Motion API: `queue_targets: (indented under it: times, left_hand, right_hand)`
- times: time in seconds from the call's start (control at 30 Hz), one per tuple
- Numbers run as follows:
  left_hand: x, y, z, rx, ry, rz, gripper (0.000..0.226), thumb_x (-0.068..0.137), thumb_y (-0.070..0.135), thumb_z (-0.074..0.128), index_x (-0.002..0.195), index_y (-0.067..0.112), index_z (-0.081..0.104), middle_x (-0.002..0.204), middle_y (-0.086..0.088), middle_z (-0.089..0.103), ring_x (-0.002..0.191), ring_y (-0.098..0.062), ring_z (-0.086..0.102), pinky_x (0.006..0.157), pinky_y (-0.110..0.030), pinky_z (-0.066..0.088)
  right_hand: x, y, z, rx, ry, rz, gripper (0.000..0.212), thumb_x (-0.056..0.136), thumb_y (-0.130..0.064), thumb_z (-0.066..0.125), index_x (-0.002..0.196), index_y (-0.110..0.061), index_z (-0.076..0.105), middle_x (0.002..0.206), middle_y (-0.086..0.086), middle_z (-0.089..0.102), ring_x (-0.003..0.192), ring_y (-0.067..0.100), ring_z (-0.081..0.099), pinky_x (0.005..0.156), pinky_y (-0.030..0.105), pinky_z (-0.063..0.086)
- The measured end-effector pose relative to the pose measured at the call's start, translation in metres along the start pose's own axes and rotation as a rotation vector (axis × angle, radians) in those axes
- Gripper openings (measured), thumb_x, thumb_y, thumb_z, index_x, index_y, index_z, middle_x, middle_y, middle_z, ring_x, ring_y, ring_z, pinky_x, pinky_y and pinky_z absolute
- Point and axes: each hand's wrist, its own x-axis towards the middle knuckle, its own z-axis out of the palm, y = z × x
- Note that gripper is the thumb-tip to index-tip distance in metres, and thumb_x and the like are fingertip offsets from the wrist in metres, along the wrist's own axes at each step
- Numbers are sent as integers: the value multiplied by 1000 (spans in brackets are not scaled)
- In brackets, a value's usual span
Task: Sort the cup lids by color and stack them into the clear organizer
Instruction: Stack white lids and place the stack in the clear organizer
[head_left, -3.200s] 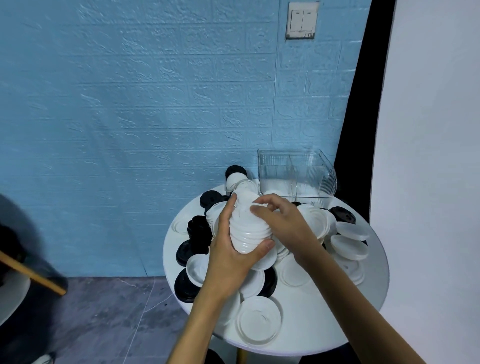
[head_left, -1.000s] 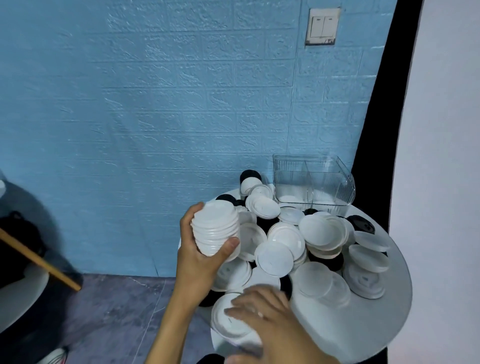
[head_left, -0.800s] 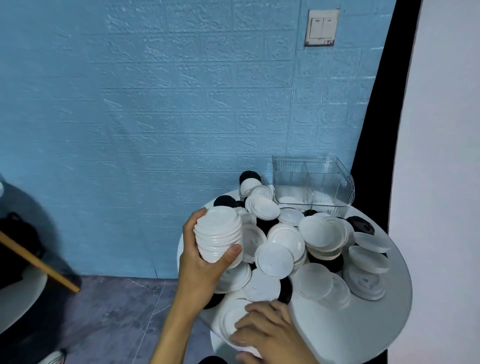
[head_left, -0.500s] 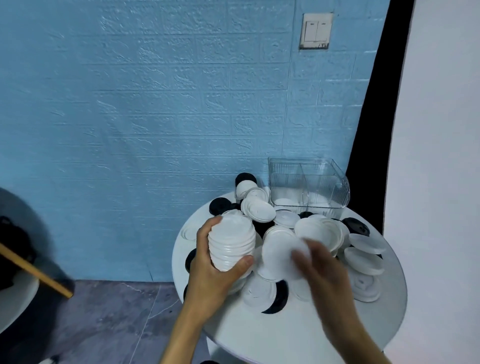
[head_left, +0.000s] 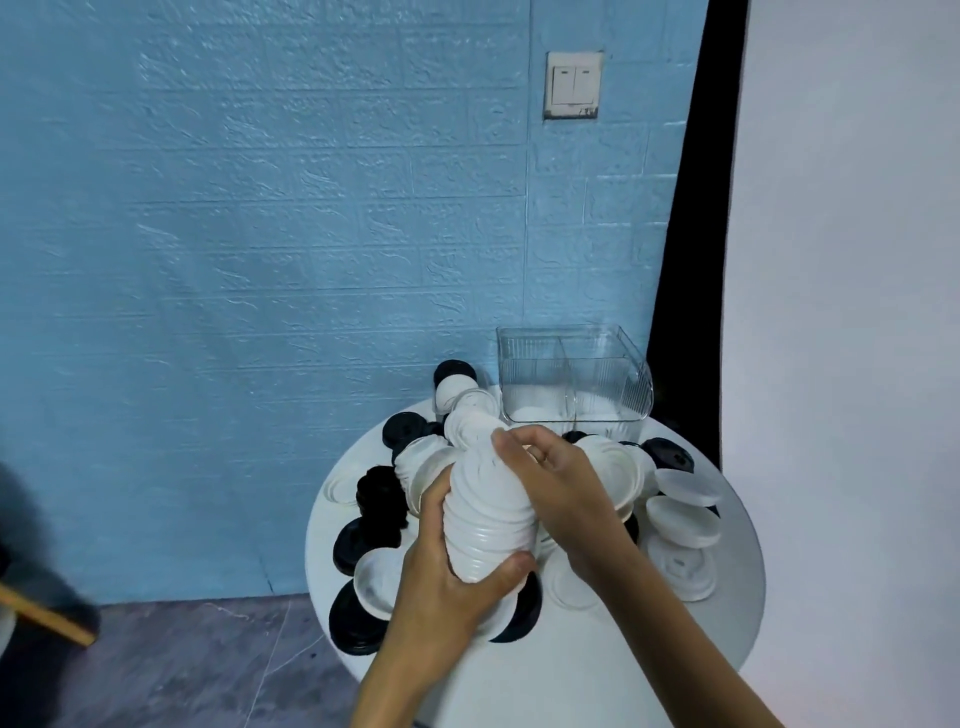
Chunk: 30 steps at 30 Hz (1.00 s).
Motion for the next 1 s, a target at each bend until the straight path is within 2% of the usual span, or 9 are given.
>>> queue_targets:
  times: [0.1,0.2,0.37,0.47,0.57,0.77,0.83,0.9,1.0]
  left_hand:
    - [2,-1,-1,7,-11,0,91,63,49,83,138,56,33,133,40,51,124,10,53,92,-2,40]
    - [4,0,-1,2,-1,-1,106,59,50,84,143,57,21,132,47,47,123,11,54,91,-4,42]
    - [5,4,5,52,19,43,107,59,52,83,138,74,15,136,54,37,127,16,47,98,-8,40]
    - [5,4,12,136,45,76,109,59,54,84,146,65,19,147,44,35,138,8,41,111,-25,40]
    - [9,6,17,189,107,101,105,56,55,85,144,61,28,145,38,43,135,5,45,109,-24,42]
    - [14,5,17,146,91,70,80,58,55,88,125,59,44,127,41,53,115,7,57,92,-18,49]
    - [15,5,15,107,107,64,74,57,60,81,122,56,46,127,38,54,115,7,56,89,-9,45]
    - [15,5,10,68,133,60,70,58,55,80,120,56,47,126,34,56,116,6,55,87,-5,42]
    - [15,5,3,30,151,57,70,57,50,80,120,53,49,122,33,58,112,7,56,86,-4,43]
  right_hand:
    - [-1,2,-2,-54,-41,-13,59,64,-81,69,92,-29,67,77,-20,68,85,8,66,85,34,54]
    - [3,3,1,-134,-67,13,65,52,-81,75,93,-31,65,100,-8,67,99,15,65,94,40,54]
    - [2,-5,2,-7,-205,123,38,73,-52,79,92,-21,67,88,-8,70,95,19,70,92,36,52]
    - [2,-5,0,46,-201,160,22,84,-33,78,95,-17,68,87,-8,69,87,11,66,84,27,48]
    - [1,-6,2,146,-148,200,17,89,-22,72,103,-15,66,94,-5,69,88,10,64,80,23,47]
    - [9,1,-5,136,-170,293,22,102,-29,51,117,-20,64,108,-7,64,104,9,57,92,25,43]
    - [16,6,-16,69,-225,270,30,102,-49,47,112,-29,66,110,-10,67,104,9,62,95,30,48]
    - [31,16,-38,-124,-82,144,37,94,-65,48,102,-35,66,107,-9,69,99,12,66,94,38,53]
    - [55,40,-82,-637,139,-24,53,83,-67,63,125,-34,62,130,-3,62,122,21,57,107,46,44]
